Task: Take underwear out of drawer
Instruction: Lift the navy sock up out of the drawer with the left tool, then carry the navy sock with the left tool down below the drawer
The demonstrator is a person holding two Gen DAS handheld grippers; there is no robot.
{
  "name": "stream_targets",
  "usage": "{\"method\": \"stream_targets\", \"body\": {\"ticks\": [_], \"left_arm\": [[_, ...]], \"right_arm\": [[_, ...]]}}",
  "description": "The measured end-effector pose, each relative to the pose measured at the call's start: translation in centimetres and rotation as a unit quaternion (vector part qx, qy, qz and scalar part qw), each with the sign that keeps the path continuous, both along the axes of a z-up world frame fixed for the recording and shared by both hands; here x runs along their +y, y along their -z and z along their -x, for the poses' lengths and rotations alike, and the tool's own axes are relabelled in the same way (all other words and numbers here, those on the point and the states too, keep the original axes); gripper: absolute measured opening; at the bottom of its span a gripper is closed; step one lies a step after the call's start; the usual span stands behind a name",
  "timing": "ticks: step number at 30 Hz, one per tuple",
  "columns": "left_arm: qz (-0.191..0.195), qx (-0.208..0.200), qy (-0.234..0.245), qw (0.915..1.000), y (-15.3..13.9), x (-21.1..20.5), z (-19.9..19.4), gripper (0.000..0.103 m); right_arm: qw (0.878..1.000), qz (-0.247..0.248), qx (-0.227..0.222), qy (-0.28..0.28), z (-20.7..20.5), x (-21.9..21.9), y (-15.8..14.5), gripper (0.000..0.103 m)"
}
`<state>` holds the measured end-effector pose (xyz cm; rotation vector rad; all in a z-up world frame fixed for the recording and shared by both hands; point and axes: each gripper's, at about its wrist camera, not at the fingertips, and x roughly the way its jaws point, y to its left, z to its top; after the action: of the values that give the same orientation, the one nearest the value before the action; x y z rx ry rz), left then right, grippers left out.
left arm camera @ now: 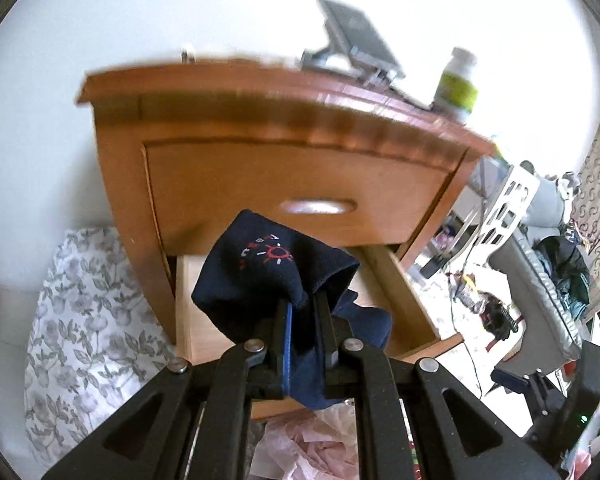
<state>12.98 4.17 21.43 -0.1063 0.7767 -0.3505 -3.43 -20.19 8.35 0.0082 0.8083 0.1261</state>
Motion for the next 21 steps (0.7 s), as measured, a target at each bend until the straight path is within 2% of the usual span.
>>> {"method": "stream_targets", "body": {"ticks": [7,21], "left_arm": [[0.013,-0.049,0.001,0.9987,-2.2,1.0,4.4,0.009],[0.026,-0.088,0.006,0.9958,-3.6,1.4,10.3,0.009]], "right_arm": [[1.0,0.002,-0.009,-0.001,0.9,0.4,-0.8,0.103],[1.0,0.002,-0.027,0.013,2.9,0.1,-2.3,0.103]]}}
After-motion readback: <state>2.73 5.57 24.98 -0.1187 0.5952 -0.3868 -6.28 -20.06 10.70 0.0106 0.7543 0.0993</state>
